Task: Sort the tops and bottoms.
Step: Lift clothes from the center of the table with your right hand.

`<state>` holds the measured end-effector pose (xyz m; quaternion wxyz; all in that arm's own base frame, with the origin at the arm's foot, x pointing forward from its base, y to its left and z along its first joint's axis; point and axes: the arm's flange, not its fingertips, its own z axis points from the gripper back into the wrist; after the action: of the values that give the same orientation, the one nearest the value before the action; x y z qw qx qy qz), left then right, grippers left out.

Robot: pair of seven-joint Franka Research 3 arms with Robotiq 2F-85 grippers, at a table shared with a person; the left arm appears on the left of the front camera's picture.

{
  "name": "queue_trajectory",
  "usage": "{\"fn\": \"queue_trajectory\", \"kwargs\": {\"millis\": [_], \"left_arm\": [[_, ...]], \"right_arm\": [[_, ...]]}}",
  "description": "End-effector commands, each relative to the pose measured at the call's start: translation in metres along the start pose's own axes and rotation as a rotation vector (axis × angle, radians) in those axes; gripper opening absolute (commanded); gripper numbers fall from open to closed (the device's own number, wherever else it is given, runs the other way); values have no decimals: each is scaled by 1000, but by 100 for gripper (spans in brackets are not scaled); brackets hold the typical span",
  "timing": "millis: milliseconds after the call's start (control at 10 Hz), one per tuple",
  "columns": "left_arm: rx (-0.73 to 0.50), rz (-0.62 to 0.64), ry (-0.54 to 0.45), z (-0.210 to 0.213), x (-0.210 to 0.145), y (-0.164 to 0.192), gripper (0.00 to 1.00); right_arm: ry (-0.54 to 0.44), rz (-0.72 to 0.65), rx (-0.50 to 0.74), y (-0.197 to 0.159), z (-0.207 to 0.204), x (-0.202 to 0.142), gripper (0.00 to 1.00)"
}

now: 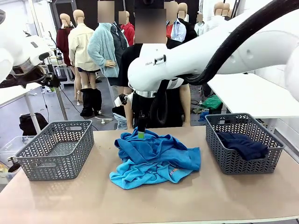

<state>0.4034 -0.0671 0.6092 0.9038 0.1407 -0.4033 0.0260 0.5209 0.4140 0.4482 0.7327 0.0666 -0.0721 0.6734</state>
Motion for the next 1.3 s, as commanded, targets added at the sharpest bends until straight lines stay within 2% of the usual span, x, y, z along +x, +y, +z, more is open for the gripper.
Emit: {"fn": "queue_trajectory", "kwargs": {"millis": [0,200,300,500,800,1100,1200], "left_arm": [[3,-5,11,1,4,3,100],[0,0,0,0,0,0,100],[-30,-62,-22,19,7,11,100],[-1,-126,15,26,14,64,100],[12,-112,177,32,-2,151,100],[-81,-23,293,21,-35,218,100],[-97,7,289,17,-41,231,100]], "right_arm": [[20,-16,9,-14,-12,6,100],[35,-56,26,-21,-32,4,100],[43,-69,18,-23,-36,4,100],[55,-72,23,-24,-37,3,100],[87,-69,39,-24,-39,2,100],[113,-61,38,-22,-44,1,100],[102,-58,5,-24,-47,2,100]]}}
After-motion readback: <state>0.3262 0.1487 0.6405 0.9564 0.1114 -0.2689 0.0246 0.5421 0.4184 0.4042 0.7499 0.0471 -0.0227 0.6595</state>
